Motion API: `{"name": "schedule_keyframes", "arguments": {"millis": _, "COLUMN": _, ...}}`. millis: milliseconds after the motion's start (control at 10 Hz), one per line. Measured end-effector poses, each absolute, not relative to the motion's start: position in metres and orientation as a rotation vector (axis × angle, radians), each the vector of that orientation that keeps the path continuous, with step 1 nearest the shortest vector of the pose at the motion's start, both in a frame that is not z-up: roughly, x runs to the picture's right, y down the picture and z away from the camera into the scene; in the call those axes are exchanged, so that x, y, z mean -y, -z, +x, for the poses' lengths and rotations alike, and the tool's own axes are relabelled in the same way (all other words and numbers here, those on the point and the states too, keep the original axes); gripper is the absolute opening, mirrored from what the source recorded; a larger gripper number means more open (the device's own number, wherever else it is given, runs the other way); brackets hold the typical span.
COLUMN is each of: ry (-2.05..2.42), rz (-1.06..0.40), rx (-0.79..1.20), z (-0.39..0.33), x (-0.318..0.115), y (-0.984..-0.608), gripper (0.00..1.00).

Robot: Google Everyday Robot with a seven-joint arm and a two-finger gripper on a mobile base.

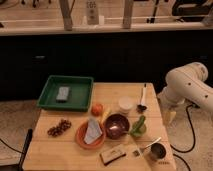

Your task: Place grapes in table surface

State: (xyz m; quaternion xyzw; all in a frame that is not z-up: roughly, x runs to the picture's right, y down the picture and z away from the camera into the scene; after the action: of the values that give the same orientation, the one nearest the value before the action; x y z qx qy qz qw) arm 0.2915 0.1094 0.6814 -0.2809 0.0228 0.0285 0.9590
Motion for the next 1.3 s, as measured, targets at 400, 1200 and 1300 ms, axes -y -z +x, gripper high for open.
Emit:
{"name": "schedule_keyframes", "arguments": {"millis": 400, "ry": -0.058, "rz": -0.570, "rx": -0.046, "z": 0.292, "x": -0.109, "y": -0.681, "gripper": 0.80}}
{"name": "schedule_keyframes", "arguments": {"millis": 1200, "ry": 0.018, "rz": -0.559, "rx": -0.069, "z": 0.246, "x": -0.116, "y": -0.679, "gripper": 0.80}}
{"name": "schedule_keyframes", "arguments": {"millis": 1300, "ry": 0.021, "rz": -0.559, "rx": -0.071, "z": 0.246, "x": -0.116, "y": -0.679, "gripper": 0.80}}
